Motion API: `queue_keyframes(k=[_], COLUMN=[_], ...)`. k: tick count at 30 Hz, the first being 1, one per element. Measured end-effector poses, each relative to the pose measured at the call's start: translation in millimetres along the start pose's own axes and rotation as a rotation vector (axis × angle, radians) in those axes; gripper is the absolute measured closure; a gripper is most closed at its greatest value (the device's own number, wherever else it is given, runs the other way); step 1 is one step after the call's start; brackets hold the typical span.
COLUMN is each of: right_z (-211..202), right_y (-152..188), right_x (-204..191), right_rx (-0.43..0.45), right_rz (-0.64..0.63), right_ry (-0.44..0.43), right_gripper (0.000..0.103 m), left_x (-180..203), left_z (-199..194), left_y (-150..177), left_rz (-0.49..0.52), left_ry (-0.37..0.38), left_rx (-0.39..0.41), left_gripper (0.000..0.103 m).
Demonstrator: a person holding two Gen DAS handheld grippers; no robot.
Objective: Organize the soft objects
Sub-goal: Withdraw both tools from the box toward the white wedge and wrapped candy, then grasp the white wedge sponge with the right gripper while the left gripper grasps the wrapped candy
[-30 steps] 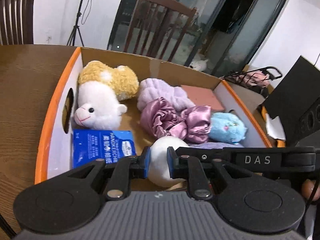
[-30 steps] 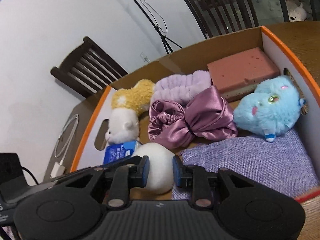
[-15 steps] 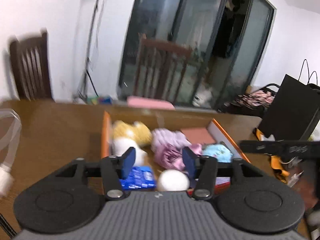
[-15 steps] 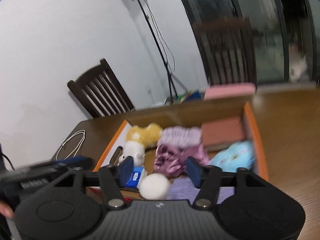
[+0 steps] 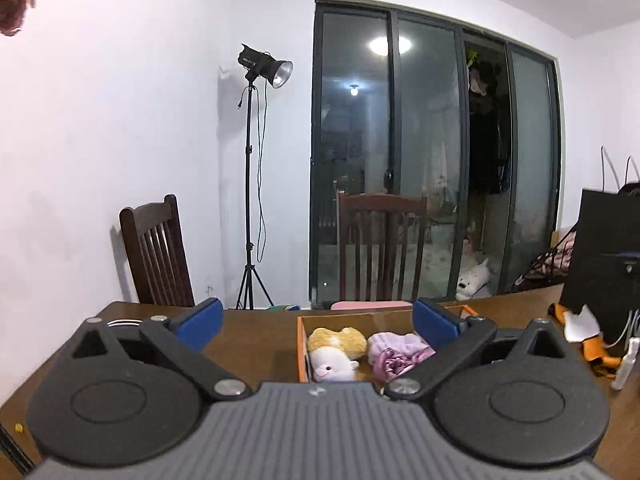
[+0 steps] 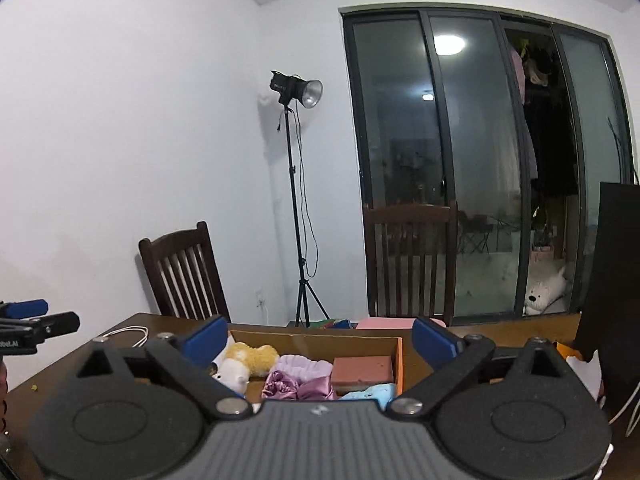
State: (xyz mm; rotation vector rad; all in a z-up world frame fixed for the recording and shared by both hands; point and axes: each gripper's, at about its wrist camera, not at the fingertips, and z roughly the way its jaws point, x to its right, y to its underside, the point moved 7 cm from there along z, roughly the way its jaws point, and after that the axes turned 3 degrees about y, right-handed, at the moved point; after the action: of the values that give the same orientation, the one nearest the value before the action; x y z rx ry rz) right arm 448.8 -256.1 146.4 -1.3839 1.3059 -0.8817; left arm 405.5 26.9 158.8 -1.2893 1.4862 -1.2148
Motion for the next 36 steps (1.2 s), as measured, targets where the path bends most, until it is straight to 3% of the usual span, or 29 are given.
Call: queue_keyframes(k=[6,14,20,24,28,36], right_z=[-19,-73,-110,-110,-92,-22], right_y=[9,102,171,192,197,198], right_x=[-4,-6,3,10,5,-12], right_rx=[0.019,-0.077,-0.124,-0.175,-0.191,-0.266], right_rz=[0.028,0.030,0.052,0.095,0.090,0.020], right_ry=[0.014,-0.042,0.031,0.025,0.036,0.013], right_gripper=[0.003,0.002,0.002,0.001,0.002,0.014], left_x=[-1,7,12,15,25,62], left_z=[-25,-78,-111,-93,-71,-4], left_y=[24,112,165,172,173,171], left_rz=[-0.023,-0.013,-0.033,-0.044,-0.042,0.005], left_ry=[-0.023,-0.024,-0.067,-0.037,-0.021,0.081], left_rx=[-0.007,-0.117,-0.183,-0.245,-0.254,-0.293], left_gripper=[0.000,0.000,0.000,0.000,0.000,0.005])
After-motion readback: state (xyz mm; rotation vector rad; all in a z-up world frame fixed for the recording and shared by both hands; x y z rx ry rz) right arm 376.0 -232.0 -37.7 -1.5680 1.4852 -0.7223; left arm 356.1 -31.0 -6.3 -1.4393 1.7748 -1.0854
